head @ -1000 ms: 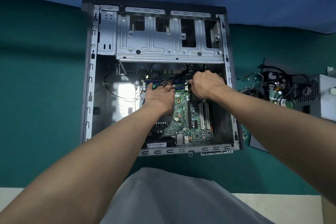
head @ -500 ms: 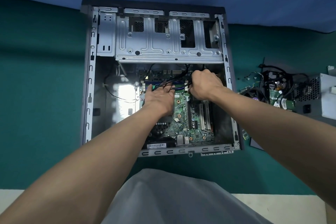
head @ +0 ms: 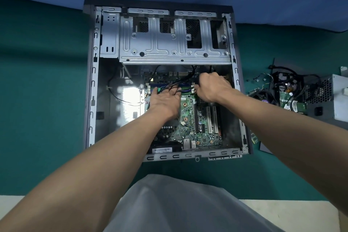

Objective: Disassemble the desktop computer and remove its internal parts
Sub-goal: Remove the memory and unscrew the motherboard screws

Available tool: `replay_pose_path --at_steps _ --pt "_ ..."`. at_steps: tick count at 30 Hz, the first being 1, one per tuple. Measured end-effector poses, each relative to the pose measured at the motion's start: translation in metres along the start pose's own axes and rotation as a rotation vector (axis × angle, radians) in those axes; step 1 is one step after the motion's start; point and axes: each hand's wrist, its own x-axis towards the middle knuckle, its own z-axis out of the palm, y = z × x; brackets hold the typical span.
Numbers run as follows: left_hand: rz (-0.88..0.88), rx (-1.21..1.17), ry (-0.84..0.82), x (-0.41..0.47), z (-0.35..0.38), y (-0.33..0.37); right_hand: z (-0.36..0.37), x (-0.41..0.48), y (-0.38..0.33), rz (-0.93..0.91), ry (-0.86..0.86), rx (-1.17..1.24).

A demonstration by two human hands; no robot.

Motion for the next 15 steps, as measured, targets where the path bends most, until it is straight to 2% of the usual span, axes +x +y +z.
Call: replay_pose_path --at_steps 4,10,15 --pt "0.003 -0.014 0.007 0.0001 0.0004 -0.0002 -0.0007 -0.0007 -0.0012 0.023 0.036 -0.056" --pt "0.014 -0.023 0.013 -0.0004 0.0007 -0.0002 -0.0052 0.0013 0.0000 0.037 -0.039 0.021" --pt "0.013 -0.020 0.020 0.0005 0.0019 -0.0014 -0.0026 -0.0022 0.0000 0.039 0.006 -0.012"
